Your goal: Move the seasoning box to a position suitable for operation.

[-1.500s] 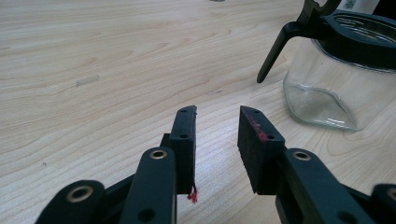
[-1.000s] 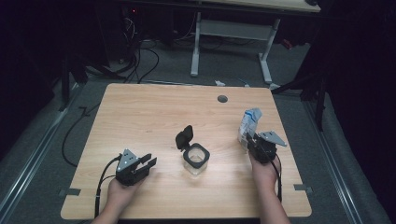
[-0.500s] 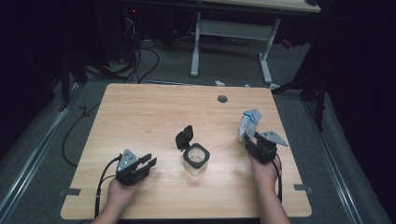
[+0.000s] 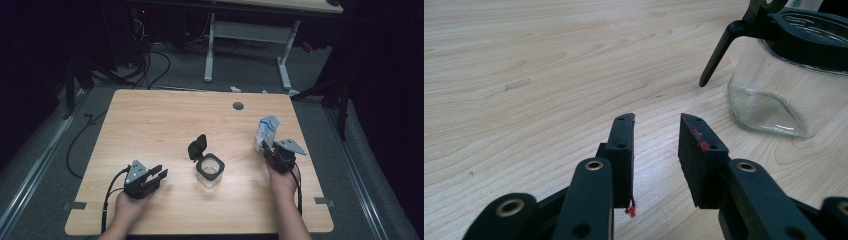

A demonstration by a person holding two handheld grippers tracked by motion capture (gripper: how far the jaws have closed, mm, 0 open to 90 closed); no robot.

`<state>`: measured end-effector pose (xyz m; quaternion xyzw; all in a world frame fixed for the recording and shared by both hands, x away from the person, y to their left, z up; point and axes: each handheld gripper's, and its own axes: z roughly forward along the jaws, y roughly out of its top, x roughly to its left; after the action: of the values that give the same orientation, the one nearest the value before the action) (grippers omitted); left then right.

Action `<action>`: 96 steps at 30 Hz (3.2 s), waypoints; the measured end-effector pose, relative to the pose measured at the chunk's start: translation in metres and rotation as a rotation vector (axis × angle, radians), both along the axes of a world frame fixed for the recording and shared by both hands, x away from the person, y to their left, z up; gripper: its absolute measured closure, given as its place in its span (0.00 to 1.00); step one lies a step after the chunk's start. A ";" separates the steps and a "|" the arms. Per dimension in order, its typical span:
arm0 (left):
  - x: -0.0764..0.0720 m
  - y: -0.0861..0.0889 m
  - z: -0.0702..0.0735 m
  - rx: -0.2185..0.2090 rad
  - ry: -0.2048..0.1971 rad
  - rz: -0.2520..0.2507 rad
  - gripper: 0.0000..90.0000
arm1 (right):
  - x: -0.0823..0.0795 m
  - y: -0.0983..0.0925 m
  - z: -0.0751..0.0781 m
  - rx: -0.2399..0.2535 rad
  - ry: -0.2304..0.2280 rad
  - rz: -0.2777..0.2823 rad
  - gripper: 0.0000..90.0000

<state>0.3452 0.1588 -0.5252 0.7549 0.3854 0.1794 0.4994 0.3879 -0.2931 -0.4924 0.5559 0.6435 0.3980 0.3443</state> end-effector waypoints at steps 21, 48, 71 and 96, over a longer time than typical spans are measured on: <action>0.000 -0.001 -0.001 0.006 0.001 -0.007 0.75 | -0.006 -0.001 0.001 -0.027 0.009 0.057 0.92; -0.012 0.000 0.007 -0.009 -0.061 -0.108 0.59 | -0.050 0.001 0.013 0.000 0.078 0.138 0.94; -0.012 -0.002 0.006 -0.039 -0.051 -0.126 0.56 | -0.069 0.007 0.047 -0.113 0.230 0.314 0.96; -0.015 -0.007 0.006 -0.033 -0.059 -0.145 0.55 | -0.074 0.003 0.075 -0.211 0.440 0.428 0.97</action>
<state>0.3302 0.1519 -0.5192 0.7668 0.3175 0.1585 0.5348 0.3138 -0.2899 -0.4173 0.4419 0.8425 0.2627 0.1611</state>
